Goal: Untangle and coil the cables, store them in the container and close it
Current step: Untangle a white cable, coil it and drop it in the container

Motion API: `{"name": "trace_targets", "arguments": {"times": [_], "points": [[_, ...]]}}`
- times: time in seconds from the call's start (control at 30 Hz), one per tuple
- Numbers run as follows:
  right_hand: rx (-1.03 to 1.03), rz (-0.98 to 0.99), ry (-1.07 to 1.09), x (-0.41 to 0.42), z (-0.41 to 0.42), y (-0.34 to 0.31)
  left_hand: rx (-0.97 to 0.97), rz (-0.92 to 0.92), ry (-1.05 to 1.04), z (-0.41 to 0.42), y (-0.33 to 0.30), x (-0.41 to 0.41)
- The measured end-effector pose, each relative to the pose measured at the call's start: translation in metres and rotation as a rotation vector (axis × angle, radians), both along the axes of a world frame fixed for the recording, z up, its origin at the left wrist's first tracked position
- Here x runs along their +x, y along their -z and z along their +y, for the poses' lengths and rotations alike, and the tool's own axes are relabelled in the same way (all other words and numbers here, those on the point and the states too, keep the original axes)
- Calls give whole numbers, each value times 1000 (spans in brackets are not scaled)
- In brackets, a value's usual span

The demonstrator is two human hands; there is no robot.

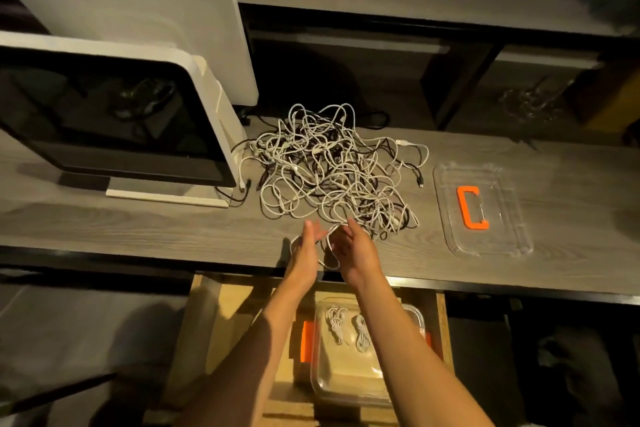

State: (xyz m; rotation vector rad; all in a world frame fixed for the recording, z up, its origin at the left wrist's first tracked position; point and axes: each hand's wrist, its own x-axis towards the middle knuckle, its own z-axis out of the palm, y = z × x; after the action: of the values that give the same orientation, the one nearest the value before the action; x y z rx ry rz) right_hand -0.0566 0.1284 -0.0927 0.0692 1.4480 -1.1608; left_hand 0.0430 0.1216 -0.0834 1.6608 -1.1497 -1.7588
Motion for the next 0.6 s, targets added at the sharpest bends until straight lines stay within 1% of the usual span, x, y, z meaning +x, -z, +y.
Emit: {"name": "trace_targets", "arguments": {"times": [0.2, 0.3, 0.4, 0.5, 0.53, 0.6], "points": [[-62, -115, 113, 17, -21, -5, -89, -60, 112, -20, 9, 25], [-160, -171, 142, 24, -25, -24, -117, -113, 135, -26, -1, 35], [-254, -105, 134, 26, -25, -46, -170, -75, 54, -30, -8, 41], [-280, -8, 82, 29, -23, -67, -208, -47, -16, -34, -28, 39], [-295, -6, 76, 29, -22, -75, -224, -28, -22, -34, -36, 38], [-338, -53, 87, 28, -18, -90, -242, -66, 15, -34, -57, 35]]}}
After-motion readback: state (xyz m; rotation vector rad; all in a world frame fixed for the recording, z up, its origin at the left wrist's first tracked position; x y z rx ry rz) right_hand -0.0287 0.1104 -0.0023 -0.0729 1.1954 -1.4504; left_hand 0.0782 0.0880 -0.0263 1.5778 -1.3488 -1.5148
